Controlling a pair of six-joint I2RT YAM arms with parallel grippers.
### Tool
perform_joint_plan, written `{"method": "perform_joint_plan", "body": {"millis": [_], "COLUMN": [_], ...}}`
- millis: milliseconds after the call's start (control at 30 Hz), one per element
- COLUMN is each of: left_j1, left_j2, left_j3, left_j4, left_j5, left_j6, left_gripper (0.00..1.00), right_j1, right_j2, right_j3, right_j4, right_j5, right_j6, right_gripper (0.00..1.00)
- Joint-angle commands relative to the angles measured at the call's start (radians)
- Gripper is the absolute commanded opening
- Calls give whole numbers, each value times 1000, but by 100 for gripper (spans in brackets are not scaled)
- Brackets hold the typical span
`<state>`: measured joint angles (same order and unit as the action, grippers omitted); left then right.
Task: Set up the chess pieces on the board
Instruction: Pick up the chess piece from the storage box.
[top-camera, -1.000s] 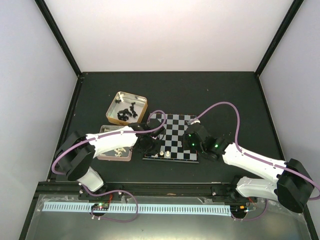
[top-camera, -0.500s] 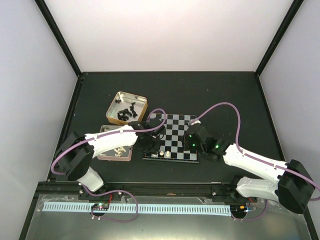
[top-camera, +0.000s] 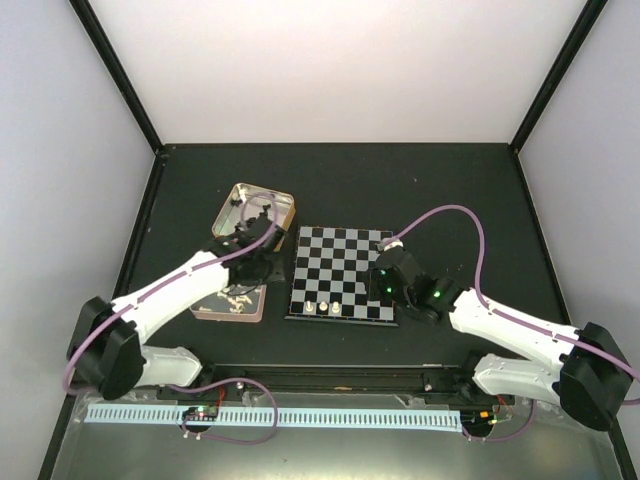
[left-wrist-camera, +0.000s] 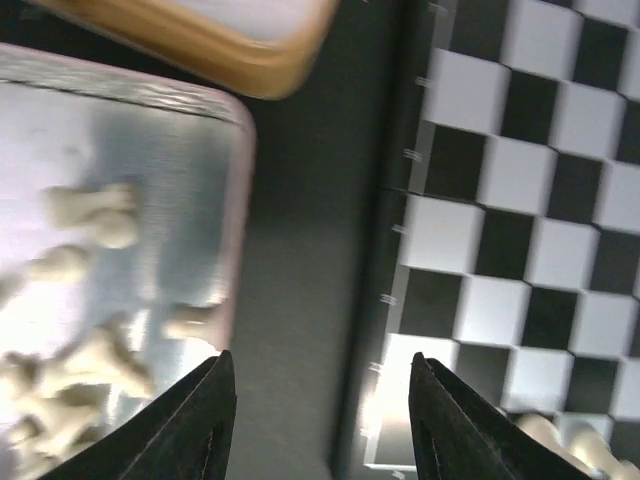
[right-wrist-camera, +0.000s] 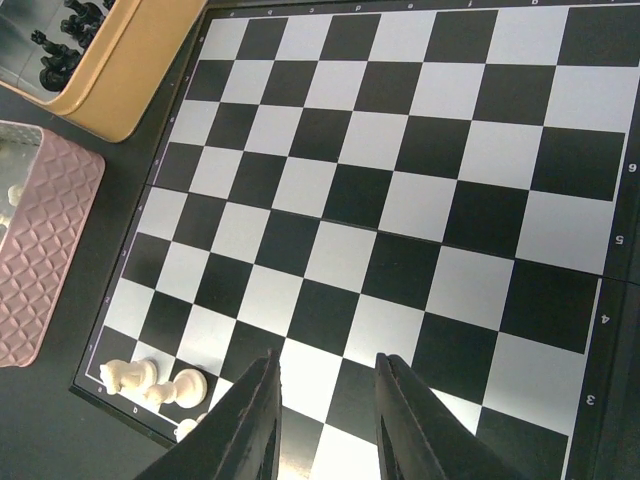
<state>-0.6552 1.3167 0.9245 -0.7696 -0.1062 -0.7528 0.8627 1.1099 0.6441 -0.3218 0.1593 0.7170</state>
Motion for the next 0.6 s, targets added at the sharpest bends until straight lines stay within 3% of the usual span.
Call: {"method": "perform_joint_plan", "body": {"millis": [0,100,133,200,400,567], "left_j1": [132,232,257,295,382,427], "left_j2": [-101,-140,-143,-138,-103,-52], "left_j3": [-93,-153,-165,-179,-213,-223], "left_j4": [30,63,64,57,71,105], "left_j5": [-51,-67,-76,-99,-109,-74], "left_j6": [-29,-17,-11,-2,22,44], "left_gripper": [49,44,36,31,38,38], "right_j1": [-2,-2,-3,-2,-2,-3], "right_j2": [2,7,8,13,16,19], "right_j3": [-6,-6,-5,-2,0,0], "right_j4": [15,16,16,15,12,10], "right_j5": [26,24,23,21,21,21], "right_j6": [9,9,6,6,1,1], "right_gripper": [27,27,27,27,27,27]}}
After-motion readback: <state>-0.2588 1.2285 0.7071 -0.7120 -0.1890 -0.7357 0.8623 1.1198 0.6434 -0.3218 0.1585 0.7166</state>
